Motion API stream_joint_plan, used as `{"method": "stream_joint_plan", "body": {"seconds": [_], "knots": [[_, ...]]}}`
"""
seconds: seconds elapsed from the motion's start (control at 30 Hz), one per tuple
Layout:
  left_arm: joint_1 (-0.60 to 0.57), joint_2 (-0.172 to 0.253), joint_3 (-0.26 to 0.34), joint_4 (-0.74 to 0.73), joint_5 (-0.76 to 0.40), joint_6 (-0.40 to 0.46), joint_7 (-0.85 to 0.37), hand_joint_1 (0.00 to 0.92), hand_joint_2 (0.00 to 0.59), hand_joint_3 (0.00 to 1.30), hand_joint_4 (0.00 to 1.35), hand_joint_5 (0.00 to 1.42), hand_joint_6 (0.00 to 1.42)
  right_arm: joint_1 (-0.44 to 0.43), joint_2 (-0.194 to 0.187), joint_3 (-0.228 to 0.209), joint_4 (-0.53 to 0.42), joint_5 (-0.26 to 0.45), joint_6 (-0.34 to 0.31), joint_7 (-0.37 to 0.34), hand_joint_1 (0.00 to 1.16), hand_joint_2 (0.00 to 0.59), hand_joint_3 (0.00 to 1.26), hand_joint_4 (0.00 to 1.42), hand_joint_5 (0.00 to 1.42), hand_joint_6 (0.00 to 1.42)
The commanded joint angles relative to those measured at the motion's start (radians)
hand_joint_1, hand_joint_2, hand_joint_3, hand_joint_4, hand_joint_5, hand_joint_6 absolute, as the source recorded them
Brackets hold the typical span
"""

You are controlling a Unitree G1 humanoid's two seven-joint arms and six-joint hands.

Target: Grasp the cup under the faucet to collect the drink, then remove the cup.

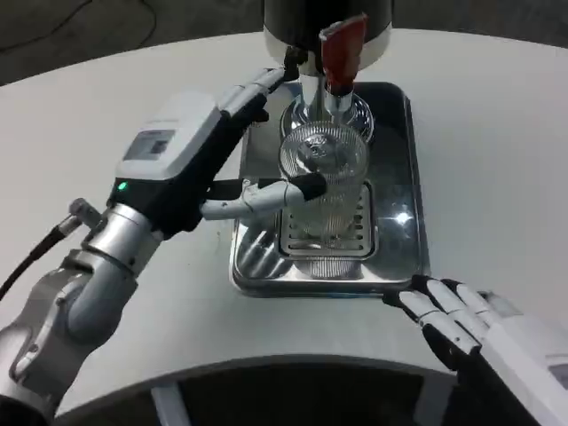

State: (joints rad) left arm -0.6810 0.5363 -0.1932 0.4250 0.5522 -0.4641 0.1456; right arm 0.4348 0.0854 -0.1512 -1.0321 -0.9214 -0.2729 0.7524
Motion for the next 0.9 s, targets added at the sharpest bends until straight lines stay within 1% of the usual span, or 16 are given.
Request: {"method": "stream_joint_plan", "body": {"seconds": [0.03,0.2,0.3,0.37,0.43,0.63,0.77,0.83,0.87,0.9], "knots": [[0.078,0.028,0.056,-0.094,-0.044,-0.014,-0.023,0.087,0.101,0.15,0.1,0.33,0.45,-0.004,0.066,0.038,-0.015,-0.027,0.007,-0.003,0.38,0.423,0.1,0.0,0.0,0.0],[0.153,0.047,0.126,-0.197,-0.086,-0.015,-0.043,0.089,0.102,0.15,0.1,0.33,0.45,-0.01,0.063,0.077,-0.015,-0.054,0.027,0.0,0.38,0.423,0.1,0.0,0.0,0.0],[0.19,0.053,0.162,-0.24,-0.108,-0.018,-0.052,0.089,0.102,0.16,0.11,0.33,0.45,-0.014,0.055,0.092,-0.015,-0.065,0.04,-0.002,0.38,0.423,0.1,0.0,0.0,0.0],[0.221,0.058,0.197,-0.274,-0.133,-0.024,-0.051,0.09,0.102,0.16,0.11,0.33,0.45,-0.021,0.049,0.101,-0.015,-0.073,0.052,0.002,0.38,0.423,0.1,0.0,0.0,0.0],[0.251,0.057,0.235,-0.31,-0.162,-0.027,-0.054,0.09,0.102,0.16,0.11,0.33,0.45,-0.027,0.044,0.108,-0.015,-0.078,0.062,0.003,0.38,0.423,0.1,0.0,0.0,0.0],[0.307,0.049,0.302,-0.386,-0.218,-0.023,-0.078,0.084,0.104,0.2,0.15,0.35,0.45,-0.037,0.038,0.136,-0.015,-0.1,0.084,0.003,0.38,0.423,0.1,0.0,0.0,0.0],[0.349,0.024,0.353,-0.406,-0.327,-0.066,-0.093,0.054,0.119,0.25,0.22,0.38,0.46,-0.036,0.04,0.155,-0.015,-0.118,0.097,-0.001,0.38,0.423,0.1,0.0,0.0,0.0],[0.347,0.018,0.363,-0.407,-0.385,-0.073,-0.12,0.032,0.123,0.27,0.26,0.4,0.46,-0.037,0.039,0.161,-0.015,-0.124,0.102,-0.002,0.38,0.423,0.1,0.0,0.0,0.0],[0.343,0.017,0.364,-0.409,-0.417,-0.069,-0.139,0.007,0.127,0.29,0.27,0.41,0.44,-0.037,0.039,0.164,-0.015,-0.127,0.104,-0.002,0.38,0.423,0.1,0.0,0.0,0.0],[0.329,0.02,0.363,-0.411,-0.472,-0.058,-0.177,0.001,0.133,0.29,0.29,0.41,0.42,-0.038,0.038,0.166,-0.015,-0.128,0.106,-0.003,0.38,0.423,0.1,0.0,0.0,0.0]]}}
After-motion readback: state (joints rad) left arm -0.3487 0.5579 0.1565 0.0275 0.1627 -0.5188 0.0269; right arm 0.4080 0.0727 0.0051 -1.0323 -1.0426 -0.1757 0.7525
